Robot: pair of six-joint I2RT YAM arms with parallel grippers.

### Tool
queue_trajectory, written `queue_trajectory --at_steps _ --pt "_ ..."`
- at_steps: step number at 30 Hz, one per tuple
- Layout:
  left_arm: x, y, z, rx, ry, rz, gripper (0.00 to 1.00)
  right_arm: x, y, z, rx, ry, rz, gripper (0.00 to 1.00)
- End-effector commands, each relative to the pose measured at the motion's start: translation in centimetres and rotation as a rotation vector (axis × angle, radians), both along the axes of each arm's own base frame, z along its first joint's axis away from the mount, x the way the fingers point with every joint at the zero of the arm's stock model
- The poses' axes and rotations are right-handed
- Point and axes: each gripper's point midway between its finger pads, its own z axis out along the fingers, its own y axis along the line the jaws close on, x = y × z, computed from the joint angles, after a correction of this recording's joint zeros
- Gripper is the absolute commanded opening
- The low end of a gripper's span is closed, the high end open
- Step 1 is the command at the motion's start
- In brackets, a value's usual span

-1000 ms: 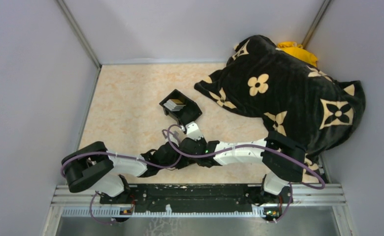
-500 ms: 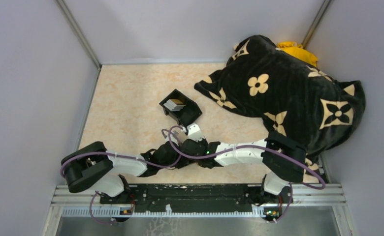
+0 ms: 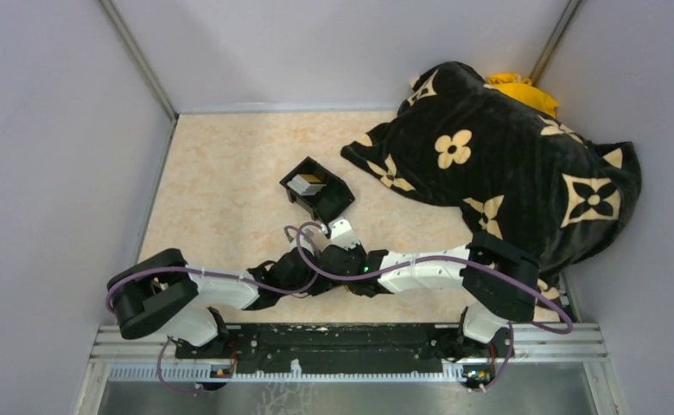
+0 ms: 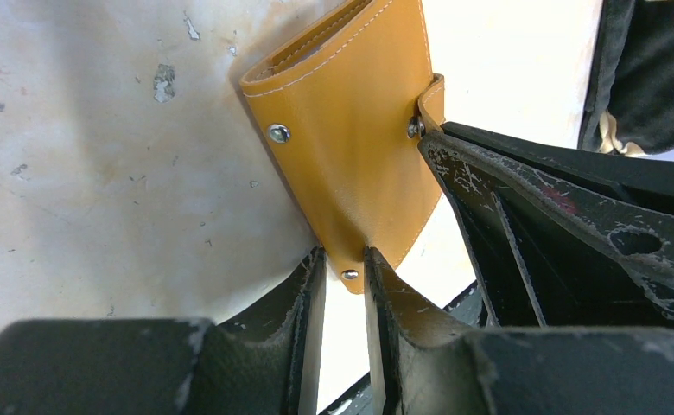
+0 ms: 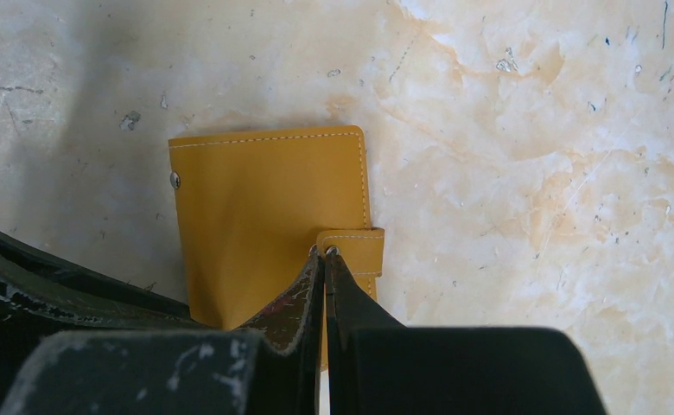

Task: Put the credit cards into the card holder
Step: Close the card holder at the center of the board.

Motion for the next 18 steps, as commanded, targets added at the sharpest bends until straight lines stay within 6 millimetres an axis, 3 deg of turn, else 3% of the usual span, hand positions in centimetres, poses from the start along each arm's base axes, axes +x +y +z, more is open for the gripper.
queue_trajectory --at_steps 1,18 --pt "0.3 1.1 -1.3 0.081 -0.003 0.012 0.3 0.1 1.5 1.5 0.05 -0.017 0.021 0.0" --pt "0.3 0.8 -1.6 0.076 -0.001 0.006 0.3 -0.4 2.6 1.3 0.057 -0.001 0.04 0.0"
